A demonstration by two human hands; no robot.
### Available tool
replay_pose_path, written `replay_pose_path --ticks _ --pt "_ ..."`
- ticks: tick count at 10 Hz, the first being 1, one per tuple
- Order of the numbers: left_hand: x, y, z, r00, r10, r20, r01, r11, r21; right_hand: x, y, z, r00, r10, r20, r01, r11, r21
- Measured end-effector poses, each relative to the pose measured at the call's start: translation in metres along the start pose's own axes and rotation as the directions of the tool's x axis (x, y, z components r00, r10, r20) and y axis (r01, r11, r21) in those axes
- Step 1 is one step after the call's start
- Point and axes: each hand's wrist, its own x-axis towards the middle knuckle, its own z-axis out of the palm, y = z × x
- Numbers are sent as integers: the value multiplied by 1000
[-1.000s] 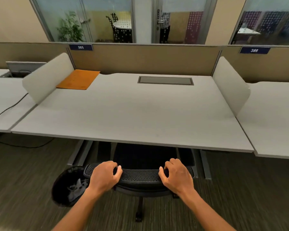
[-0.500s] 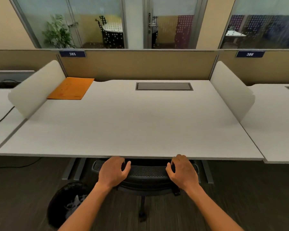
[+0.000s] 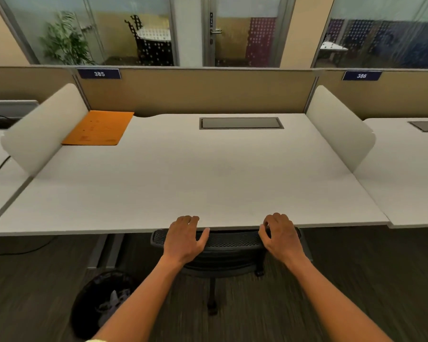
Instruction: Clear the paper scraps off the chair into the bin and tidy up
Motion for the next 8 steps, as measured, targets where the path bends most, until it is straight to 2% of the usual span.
replay_pose_path --ticks 1,3,4,6,8 --pt "-1 2 -5 1000 12 4 -12 1000 -17 -12 -15 -6 999 40 -33 -38 997 63" --pt "-9 12 -23 998 61 -14 -62 998 -22 -36 -39 -20 997 32 -65 -27 997 79" --pt "-18 18 -32 999 43 -10 -43 999 -22 -43 -40 -31 997 25 -68 -18 995 97" --pt "-45 36 -52 999 25 -45 -25 1000 10 -62 -35 -58 991 -2 -135 16 995 103" --pt "-107 76 -59 994 9 -111 -7 1000 22 -117 -13 -78 981 -44 -187 66 991 113"
